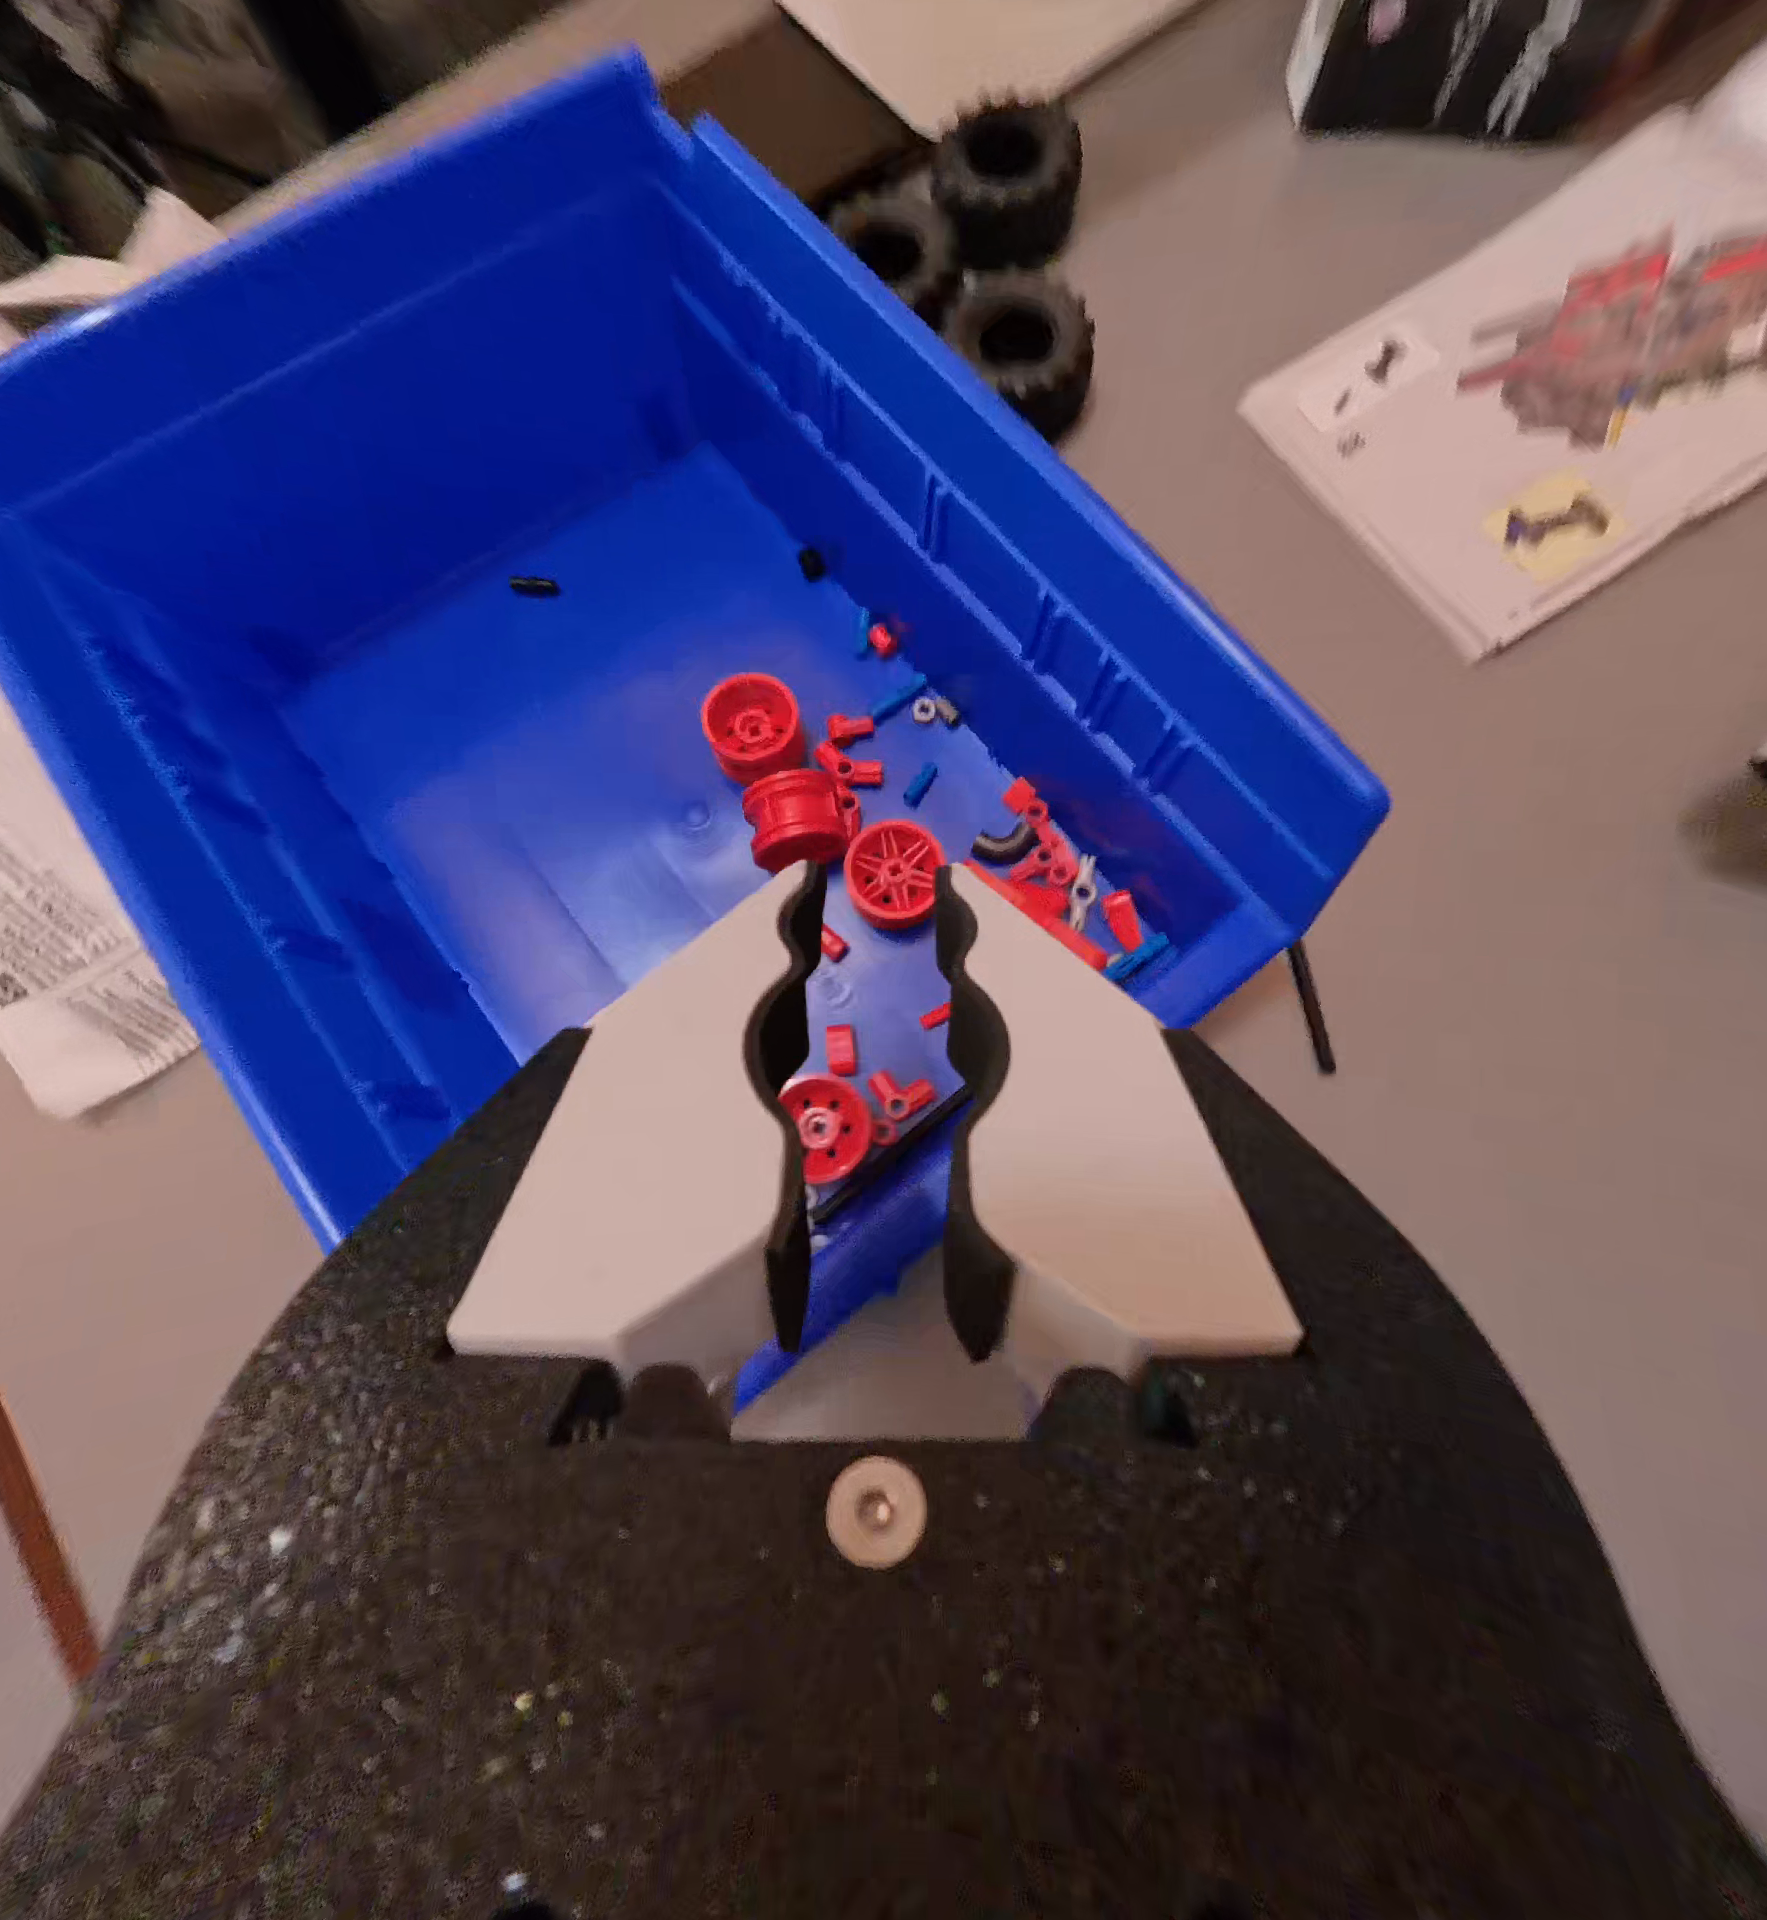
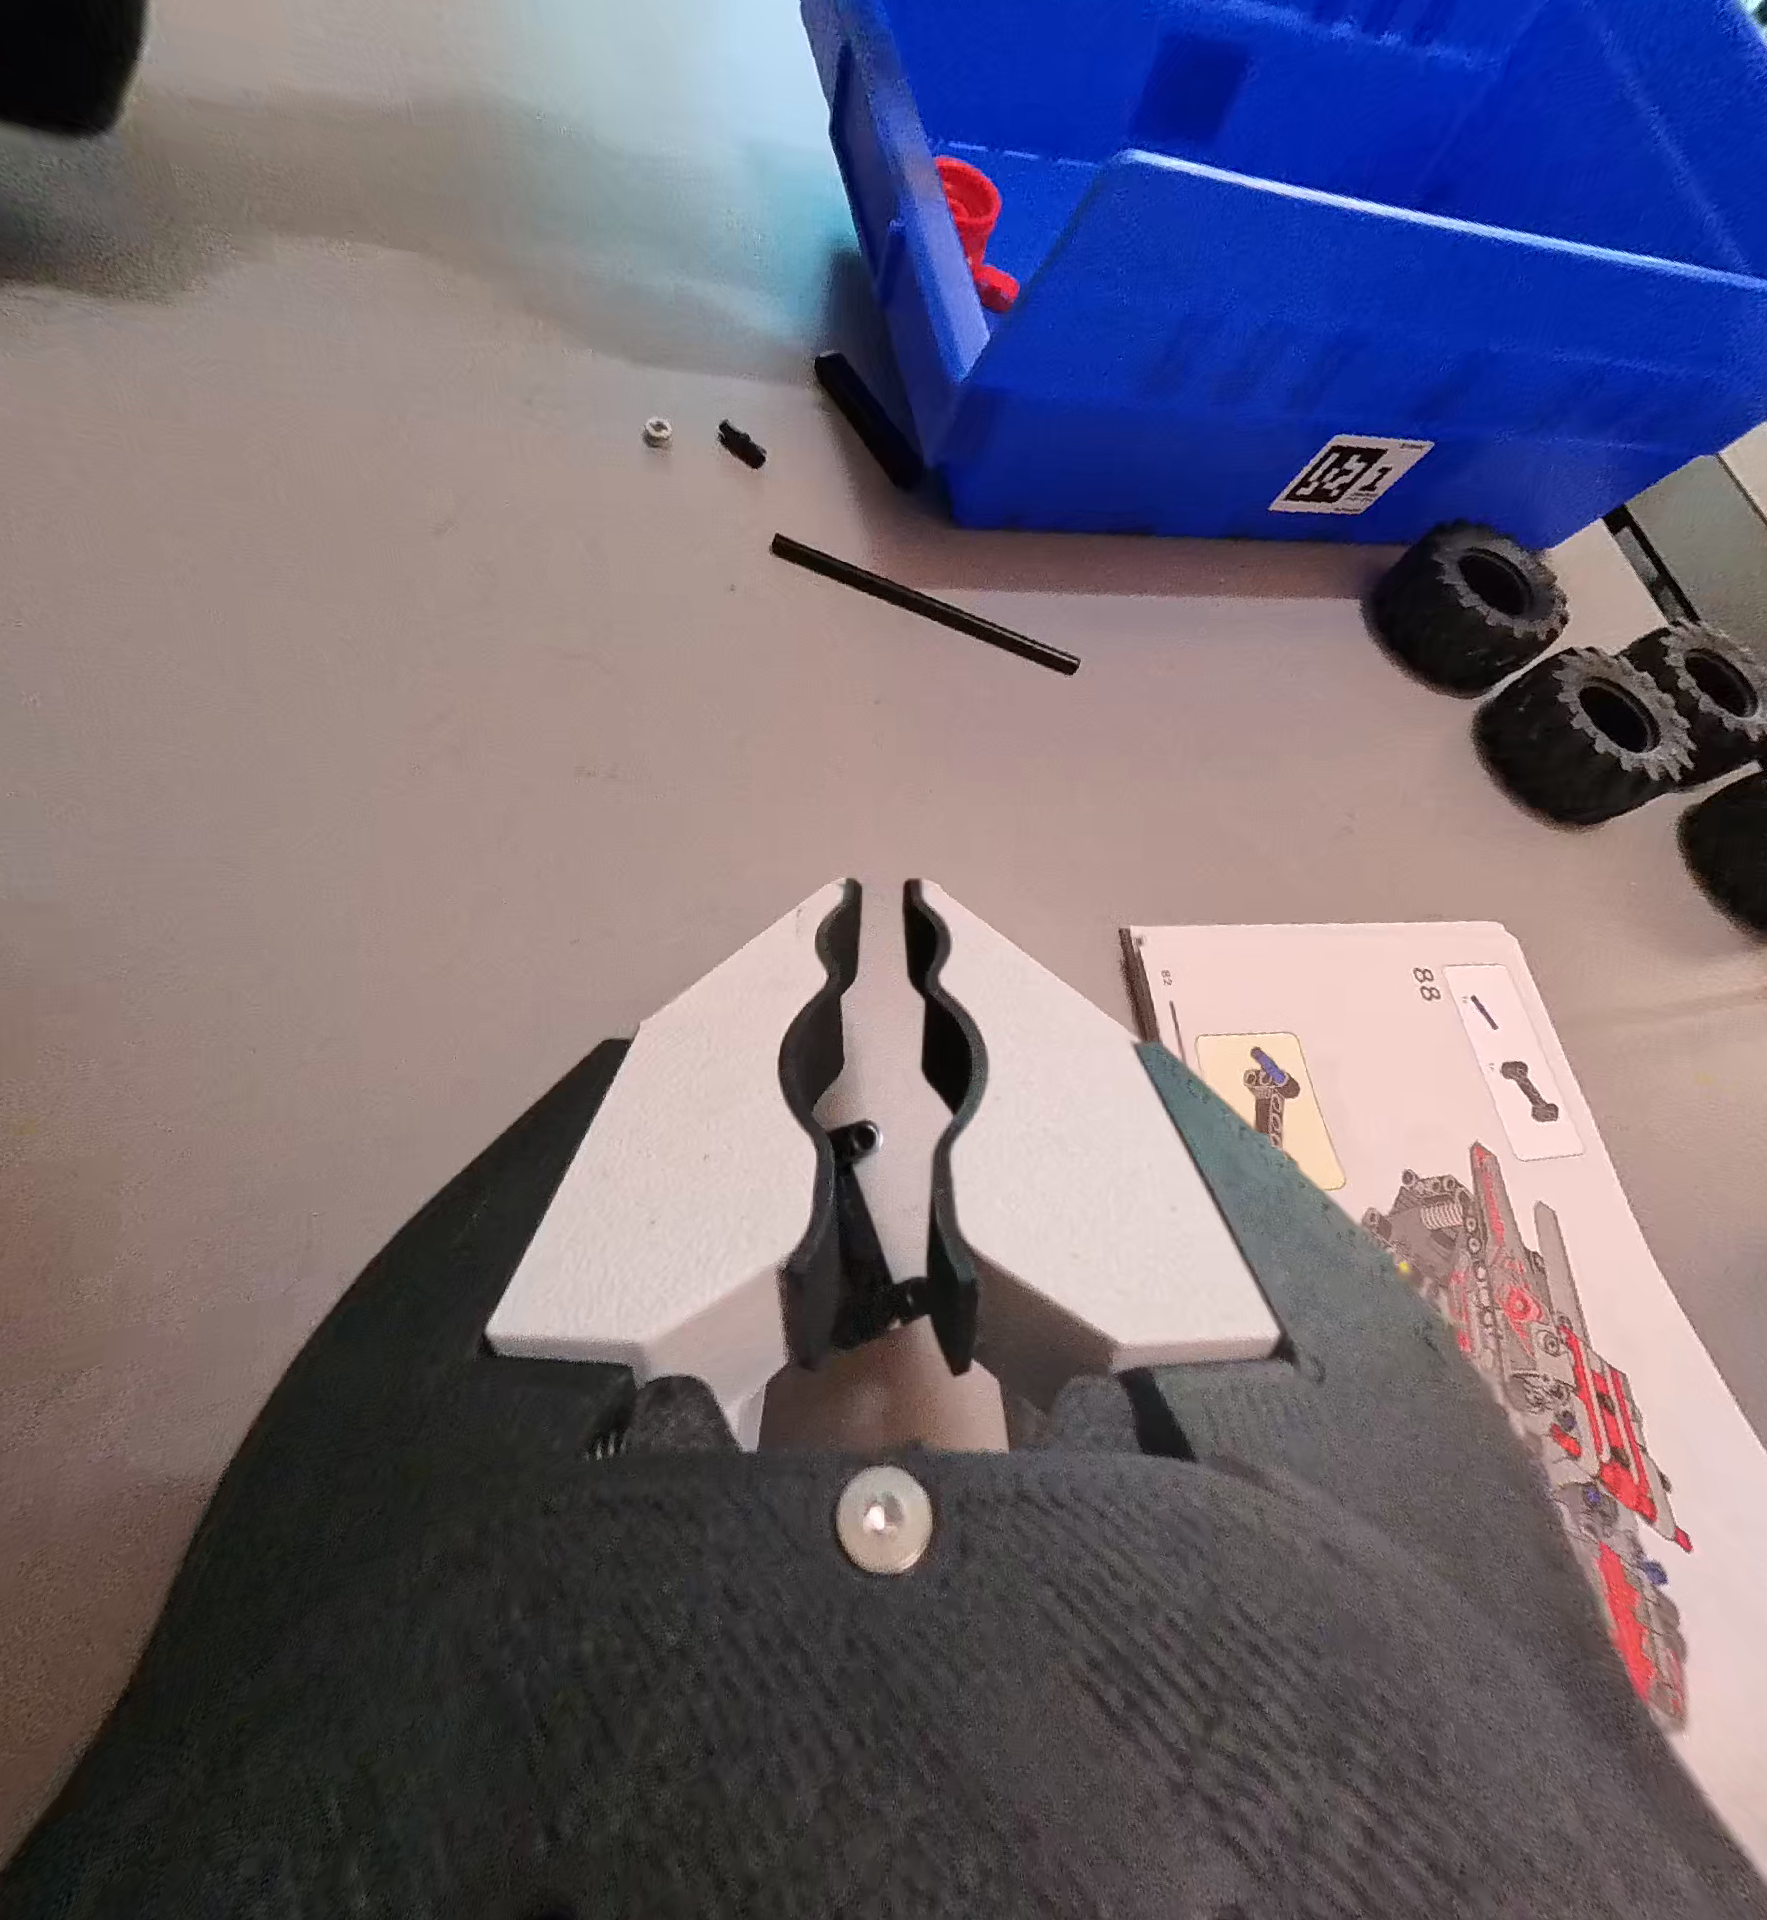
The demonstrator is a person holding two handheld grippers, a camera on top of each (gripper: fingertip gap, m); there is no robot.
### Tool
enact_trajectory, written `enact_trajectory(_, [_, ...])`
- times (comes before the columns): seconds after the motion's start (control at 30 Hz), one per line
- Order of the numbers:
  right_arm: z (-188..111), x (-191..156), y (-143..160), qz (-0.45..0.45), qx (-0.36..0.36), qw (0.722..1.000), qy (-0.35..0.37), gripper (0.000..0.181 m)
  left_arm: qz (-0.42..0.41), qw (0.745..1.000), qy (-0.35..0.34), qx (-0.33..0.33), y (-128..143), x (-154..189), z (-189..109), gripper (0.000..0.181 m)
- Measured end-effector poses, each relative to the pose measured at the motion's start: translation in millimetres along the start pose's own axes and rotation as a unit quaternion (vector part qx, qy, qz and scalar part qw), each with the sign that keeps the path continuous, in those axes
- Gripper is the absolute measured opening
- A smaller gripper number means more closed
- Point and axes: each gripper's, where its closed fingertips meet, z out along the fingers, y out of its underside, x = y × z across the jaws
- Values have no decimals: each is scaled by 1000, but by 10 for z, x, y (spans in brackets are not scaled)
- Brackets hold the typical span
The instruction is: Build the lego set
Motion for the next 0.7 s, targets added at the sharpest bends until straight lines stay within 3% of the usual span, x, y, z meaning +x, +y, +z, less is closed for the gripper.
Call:
enact_trajectory(0.13, [-38,16,68,6,-13,1000,0,12,98,990,45,-91,70,-34,213,18])
enact_trajectory(0.23, [-75,32,108,27,-18,999,2,25,117,983,69,-127,92,-71,357,15])
enact_trajectory(0.4, [-131,88,213,28,-44,998,20,38,109,987,40,-108,-47,-230,529,15])
enact_trajectory(0.7, [-193,-27,200,72,-28,997,-30,34,102,990,77,-61,-149,-116,810,12])
